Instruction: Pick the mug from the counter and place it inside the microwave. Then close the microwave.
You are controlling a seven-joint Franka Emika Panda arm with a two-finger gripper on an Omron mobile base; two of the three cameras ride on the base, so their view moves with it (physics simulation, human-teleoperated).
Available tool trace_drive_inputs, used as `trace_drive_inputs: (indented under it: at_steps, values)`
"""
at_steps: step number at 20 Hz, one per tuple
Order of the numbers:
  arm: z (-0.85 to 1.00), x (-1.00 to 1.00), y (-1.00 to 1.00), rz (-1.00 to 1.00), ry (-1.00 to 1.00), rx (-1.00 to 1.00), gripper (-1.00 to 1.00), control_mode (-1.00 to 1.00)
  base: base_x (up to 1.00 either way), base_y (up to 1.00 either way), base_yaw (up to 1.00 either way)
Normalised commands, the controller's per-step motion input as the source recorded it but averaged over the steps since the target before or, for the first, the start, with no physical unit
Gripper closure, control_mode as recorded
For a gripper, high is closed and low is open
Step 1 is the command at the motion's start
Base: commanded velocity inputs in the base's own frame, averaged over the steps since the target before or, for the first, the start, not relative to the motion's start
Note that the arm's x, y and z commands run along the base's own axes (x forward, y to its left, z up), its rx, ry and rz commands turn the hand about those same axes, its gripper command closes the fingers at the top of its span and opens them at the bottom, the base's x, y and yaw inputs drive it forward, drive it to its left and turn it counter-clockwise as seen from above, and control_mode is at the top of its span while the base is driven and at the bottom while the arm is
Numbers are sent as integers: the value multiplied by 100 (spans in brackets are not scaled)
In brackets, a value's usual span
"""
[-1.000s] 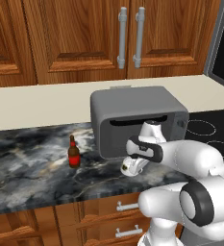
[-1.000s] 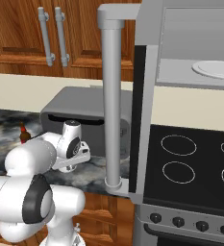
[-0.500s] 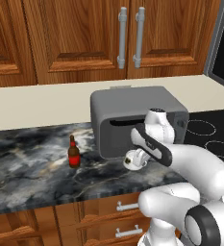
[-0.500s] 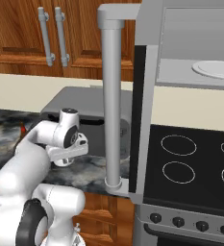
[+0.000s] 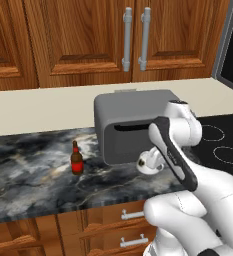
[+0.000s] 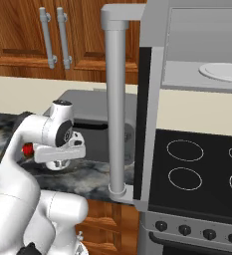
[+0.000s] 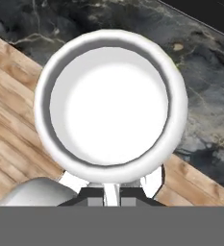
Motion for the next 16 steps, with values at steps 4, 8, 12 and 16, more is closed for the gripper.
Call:
trace_drive_inputs:
  at_steps: [4, 8, 12, 16]
  values:
    - [73, -51, -12, -25, 1, 0, 100, -100, 0, 0, 0]
    - [72, -13, -4, -33, 2, -1, 100, -100, 0, 0, 0]
    - [65, -16, 0, -31, 0, -3, 100, -100, 0, 0, 0]
    - [45, -50, 0, -13, -9, 0, 100, -100, 0, 0, 0]
